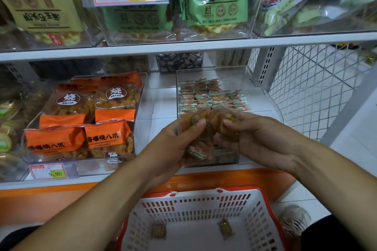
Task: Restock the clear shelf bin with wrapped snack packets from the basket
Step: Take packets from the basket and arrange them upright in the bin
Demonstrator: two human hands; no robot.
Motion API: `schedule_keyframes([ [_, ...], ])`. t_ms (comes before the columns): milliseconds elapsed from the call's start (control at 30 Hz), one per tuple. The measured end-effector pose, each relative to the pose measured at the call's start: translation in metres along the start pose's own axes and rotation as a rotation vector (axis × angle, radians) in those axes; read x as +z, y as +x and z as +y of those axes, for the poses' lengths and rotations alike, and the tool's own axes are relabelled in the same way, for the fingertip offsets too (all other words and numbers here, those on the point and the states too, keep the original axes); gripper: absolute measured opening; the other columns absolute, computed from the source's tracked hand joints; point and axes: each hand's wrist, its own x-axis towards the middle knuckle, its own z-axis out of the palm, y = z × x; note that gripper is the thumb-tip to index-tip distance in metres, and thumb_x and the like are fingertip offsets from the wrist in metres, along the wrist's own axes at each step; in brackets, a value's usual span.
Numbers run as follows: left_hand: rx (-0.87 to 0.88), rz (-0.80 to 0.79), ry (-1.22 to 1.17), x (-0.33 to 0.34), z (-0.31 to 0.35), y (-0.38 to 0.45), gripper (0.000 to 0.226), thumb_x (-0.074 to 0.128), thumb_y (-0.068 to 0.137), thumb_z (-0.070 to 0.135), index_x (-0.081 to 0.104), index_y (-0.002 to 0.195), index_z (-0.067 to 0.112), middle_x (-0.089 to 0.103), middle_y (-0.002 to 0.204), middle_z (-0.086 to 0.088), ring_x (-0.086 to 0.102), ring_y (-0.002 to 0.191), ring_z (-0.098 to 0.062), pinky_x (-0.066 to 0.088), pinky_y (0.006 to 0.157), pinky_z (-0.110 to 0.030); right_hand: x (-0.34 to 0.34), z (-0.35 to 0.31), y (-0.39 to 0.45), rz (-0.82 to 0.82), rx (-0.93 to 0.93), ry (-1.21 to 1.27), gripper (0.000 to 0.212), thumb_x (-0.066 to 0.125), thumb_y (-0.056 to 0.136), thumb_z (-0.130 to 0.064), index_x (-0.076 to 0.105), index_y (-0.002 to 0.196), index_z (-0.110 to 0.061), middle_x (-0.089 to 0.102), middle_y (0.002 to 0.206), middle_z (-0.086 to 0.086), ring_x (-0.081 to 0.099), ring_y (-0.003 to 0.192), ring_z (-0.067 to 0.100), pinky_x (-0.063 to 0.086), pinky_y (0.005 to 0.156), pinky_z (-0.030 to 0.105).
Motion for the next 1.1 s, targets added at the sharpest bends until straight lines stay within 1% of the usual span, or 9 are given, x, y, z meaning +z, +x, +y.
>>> schedule_keyframes([
  [100,0.085,0.065,0.214,0.001,-0.005,0.000,0.048,0.079,0.078,0.051,0.069,0.122,0.034,0.076,0.115,-0.006,0.073,0.105,-0.024,0.061,0.077,-0.034,0.000,-0.001,-0.001,-0.073,0.030,-0.033,0.044,0.050,0.094,-0.004,0.059,0.137,-0.006,0.063,0.135,0.016,0.064,0.118,0.025,0.053,0.100,0.036],
  [200,0.231,0.163,0.501,0.001,-0.009,-0.001,0.053,0.072,0.069,0.066,0.070,0.115,0.040,0.077,0.105,0.010,0.074,0.099,-0.011,0.062,0.080,-0.028,0.000,0.003,-0.003,-0.148,0.114,0.007,0.044,0.045,0.100,-0.011,0.054,0.143,-0.009,0.057,0.140,0.017,0.063,0.118,0.028,0.052,0.102,0.043],
  [400,0.320,0.197,0.727,-0.001,-0.010,-0.001,0.043,0.065,0.069,0.063,0.063,0.108,0.047,0.071,0.099,0.031,0.067,0.092,0.008,0.051,0.071,-0.007,0.001,0.009,-0.002,-0.246,0.156,-0.023,0.049,0.052,0.100,-0.026,0.048,0.148,-0.012,0.055,0.134,0.020,0.062,0.116,0.032,0.049,0.102,0.050],
  [633,0.406,0.225,0.741,-0.003,-0.011,-0.002,0.062,0.071,0.066,0.054,0.054,0.125,0.044,0.071,0.101,0.027,0.067,0.095,0.011,0.049,0.076,-0.004,0.002,0.009,0.000,-0.287,0.121,0.111,0.053,0.050,0.099,-0.011,0.039,0.150,0.001,0.040,0.152,0.030,0.036,0.145,0.041,0.030,0.121,0.049],
  [733,0.448,0.211,0.722,-0.002,-0.011,-0.001,0.063,0.067,0.073,0.047,0.050,0.133,0.039,0.071,0.105,0.021,0.066,0.095,0.014,0.046,0.078,-0.002,-0.001,0.009,0.001,-0.264,0.116,0.160,0.054,0.051,0.097,-0.006,0.041,0.149,0.002,0.042,0.151,0.029,0.037,0.145,0.038,0.030,0.121,0.046],
  [833,0.444,0.178,0.711,0.000,-0.008,0.001,0.081,0.063,0.077,0.048,0.041,0.152,0.025,0.071,0.113,0.011,0.066,0.100,0.011,0.046,0.082,-0.004,-0.004,0.009,0.005,-0.230,0.101,0.127,0.059,0.056,0.093,-0.007,0.040,0.149,0.003,0.038,0.150,0.028,0.036,0.138,0.035,0.026,0.123,0.047],
  [900,0.424,0.146,0.725,0.001,-0.008,0.002,0.083,0.057,0.079,0.055,0.041,0.153,0.023,0.071,0.114,0.014,0.066,0.104,0.008,0.048,0.086,-0.007,-0.006,0.009,0.007,-0.246,0.095,0.100,0.065,0.064,0.089,-0.009,0.040,0.148,0.003,0.044,0.143,0.027,0.043,0.133,0.034,0.028,0.120,0.046],
  [1000,0.370,0.117,0.742,0.001,-0.012,0.003,0.068,0.046,0.087,0.060,0.055,0.142,0.021,0.073,0.111,0.013,0.068,0.106,-0.002,0.057,0.089,-0.021,-0.010,0.008,0.011,-0.292,0.111,0.086,0.065,0.080,0.081,-0.013,0.055,0.140,-0.004,0.057,0.129,0.021,0.057,0.119,0.034,0.044,0.107,0.048],
  [1100,0.334,0.096,0.716,0.002,-0.014,0.007,0.061,0.043,0.091,0.065,0.047,0.147,0.041,0.066,0.133,0.011,0.061,0.123,-0.004,0.052,0.102,-0.026,-0.013,0.004,0.013,-0.306,0.120,0.047,0.057,0.082,0.080,-0.016,0.061,0.132,-0.008,0.063,0.124,0.020,0.064,0.113,0.033,0.055,0.095,0.048],
])
